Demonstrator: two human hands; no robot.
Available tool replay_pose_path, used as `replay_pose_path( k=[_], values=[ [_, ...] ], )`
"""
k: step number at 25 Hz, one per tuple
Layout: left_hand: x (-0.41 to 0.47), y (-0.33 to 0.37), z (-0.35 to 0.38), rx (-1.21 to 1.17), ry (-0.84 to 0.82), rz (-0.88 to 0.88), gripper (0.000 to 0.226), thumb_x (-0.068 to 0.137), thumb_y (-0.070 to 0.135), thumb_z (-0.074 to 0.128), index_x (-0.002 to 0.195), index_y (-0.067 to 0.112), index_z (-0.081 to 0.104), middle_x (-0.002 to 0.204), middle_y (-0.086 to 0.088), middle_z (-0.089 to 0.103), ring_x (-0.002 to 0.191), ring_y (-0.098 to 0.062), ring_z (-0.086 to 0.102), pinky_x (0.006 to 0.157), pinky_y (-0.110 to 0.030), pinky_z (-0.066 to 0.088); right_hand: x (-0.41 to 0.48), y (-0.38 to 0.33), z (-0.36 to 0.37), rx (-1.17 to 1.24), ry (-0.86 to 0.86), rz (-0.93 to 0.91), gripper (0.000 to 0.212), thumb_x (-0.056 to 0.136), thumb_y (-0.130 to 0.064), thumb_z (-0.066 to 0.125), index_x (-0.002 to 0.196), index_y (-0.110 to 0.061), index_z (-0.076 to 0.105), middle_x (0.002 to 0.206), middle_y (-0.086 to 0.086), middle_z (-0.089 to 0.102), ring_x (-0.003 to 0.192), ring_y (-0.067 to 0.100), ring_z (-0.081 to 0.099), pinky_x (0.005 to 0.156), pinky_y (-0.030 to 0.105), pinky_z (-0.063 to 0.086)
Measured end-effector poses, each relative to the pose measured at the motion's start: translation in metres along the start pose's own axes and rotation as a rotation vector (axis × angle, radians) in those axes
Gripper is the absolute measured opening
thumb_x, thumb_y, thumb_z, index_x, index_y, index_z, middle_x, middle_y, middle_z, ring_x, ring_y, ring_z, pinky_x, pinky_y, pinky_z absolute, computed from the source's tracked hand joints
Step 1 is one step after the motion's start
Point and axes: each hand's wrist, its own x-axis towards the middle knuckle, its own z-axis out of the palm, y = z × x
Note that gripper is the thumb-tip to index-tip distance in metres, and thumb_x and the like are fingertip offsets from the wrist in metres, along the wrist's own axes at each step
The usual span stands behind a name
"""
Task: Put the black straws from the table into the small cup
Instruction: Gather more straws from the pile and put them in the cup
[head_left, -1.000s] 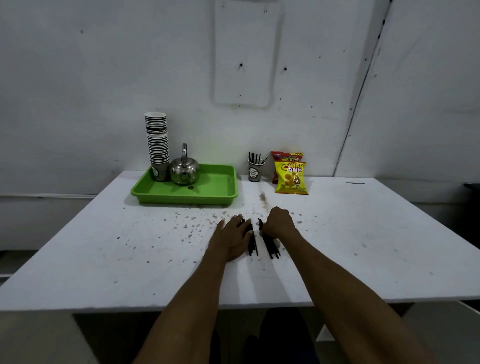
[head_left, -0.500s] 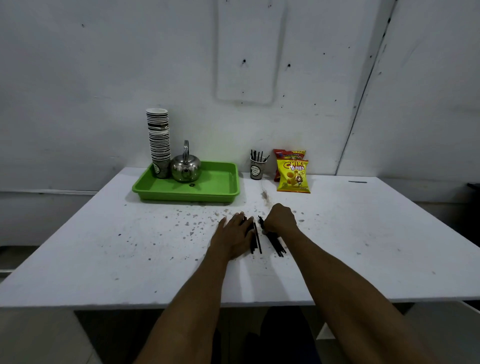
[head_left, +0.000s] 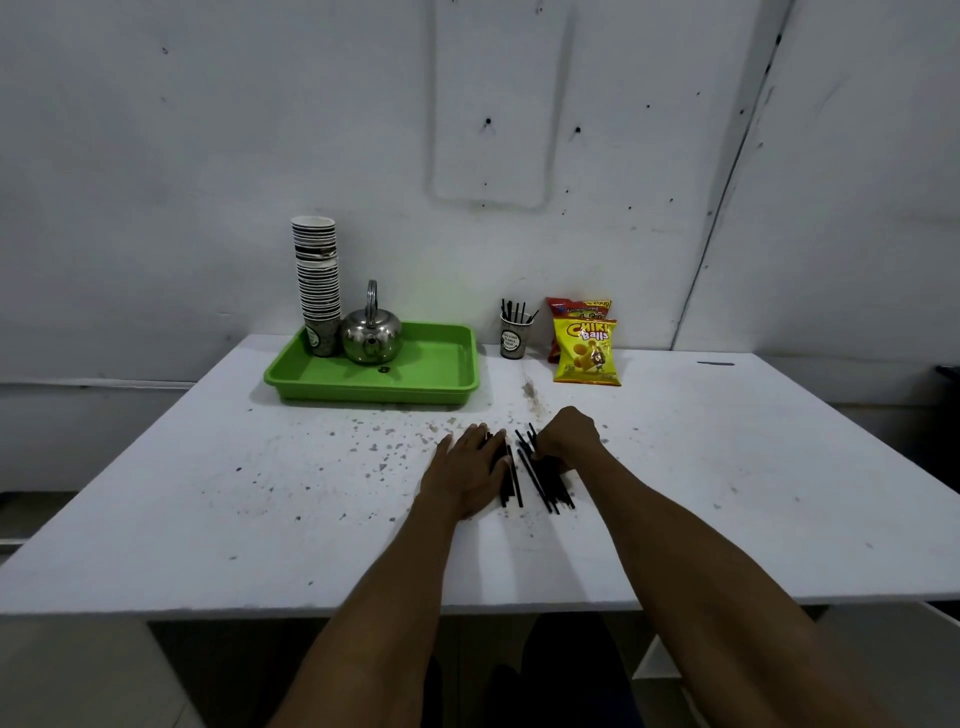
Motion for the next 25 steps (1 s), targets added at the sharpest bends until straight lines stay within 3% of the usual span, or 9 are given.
replay_pose_path(
  k=[3,6,10,15,18,20,22,25],
  values=[
    [0.001,0.0,-0.001,0.001,0.011,0.005,0.056,0.102,0.049,0.023,0.154,0.028,0.021,0.164,-0.002,0.021,0.154,-0.016,0.011,0.126,-0.049,0.01,0.001,0.001,-0.002,-0.007,-0.013,0.008,0.032,0.069,-0.007,0.082,0.067,-0.009,0.05,0.08,0.014,0.068,0.084,0.033,0.073,0.074,0.04,0.062],
    [0.0,0.0,0.0,0.002,0.019,0.009,0.056,0.102,0.049,0.023,0.154,0.028,0.022,0.164,-0.002,0.022,0.154,-0.016,0.012,0.125,-0.049,0.012,0.004,0.003,-0.003,0.0,-0.021,0.019,0.028,0.072,-0.006,0.079,0.067,-0.007,0.052,0.061,0.011,0.059,0.08,0.033,0.074,0.078,0.043,0.062],
    [0.0,0.001,-0.001,-0.001,0.02,0.006,0.056,0.102,0.048,0.023,0.154,0.027,0.022,0.164,-0.002,0.022,0.154,-0.016,0.012,0.125,-0.048,0.012,0.008,0.004,-0.005,0.1,-0.04,0.028,0.013,0.077,0.002,0.071,0.08,0.001,0.058,0.076,0.022,0.067,0.085,0.041,0.073,0.082,0.049,0.06],
    [-0.002,0.002,-0.004,-0.017,0.021,0.0,0.056,0.103,0.047,0.024,0.155,0.026,0.021,0.164,-0.002,0.021,0.154,-0.016,0.011,0.126,-0.047,0.013,0.009,0.004,-0.004,0.179,-0.038,0.031,0.016,0.078,0.004,0.073,0.079,0.002,0.057,0.105,0.031,0.069,0.096,0.042,0.07,0.087,0.051,0.057],
    [-0.004,0.003,-0.006,-0.035,0.039,0.0,0.056,0.103,0.046,0.025,0.155,0.026,0.021,0.164,-0.002,0.021,0.154,-0.017,0.011,0.126,-0.047,0.014,0.014,0.009,-0.007,0.234,-0.021,0.017,0.023,0.079,0.005,0.07,0.071,-0.005,0.05,0.108,0.024,0.068,0.1,0.035,0.069,0.09,0.043,0.057],
    [-0.005,0.004,-0.008,-0.056,0.058,-0.001,0.056,0.103,0.046,0.026,0.156,0.026,0.021,0.165,-0.003,0.02,0.154,-0.017,0.01,0.125,-0.046,0.015,0.019,0.011,-0.01,0.309,-0.081,0.025,0.022,0.079,0.005,0.069,0.072,-0.008,0.053,0.103,0.017,0.063,0.094,0.028,0.065,0.087,0.036,0.057],
    [-0.006,0.005,-0.008,-0.077,0.066,-0.006,0.056,0.103,0.046,0.026,0.156,0.026,0.02,0.165,-0.003,0.019,0.154,-0.017,0.009,0.125,-0.045,0.015,0.025,0.009,-0.01,0.385,-0.122,0.064,0.011,0.082,0.006,0.067,0.091,0.002,0.063,0.099,0.019,0.062,0.088,0.027,0.062,0.09,0.041,0.057],
    [-0.006,0.005,-0.009,-0.094,0.067,-0.011,0.057,0.104,0.047,0.025,0.156,0.027,0.018,0.165,-0.003,0.018,0.155,-0.017,0.007,0.126,-0.044,0.015,0.024,0.004,-0.007,0.44,-0.162,0.127,0.029,0.086,0.007,0.064,0.113,0.016,0.06,0.101,0.028,0.069,0.087,0.034,0.069,0.091,0.047,0.056]
  ],
)
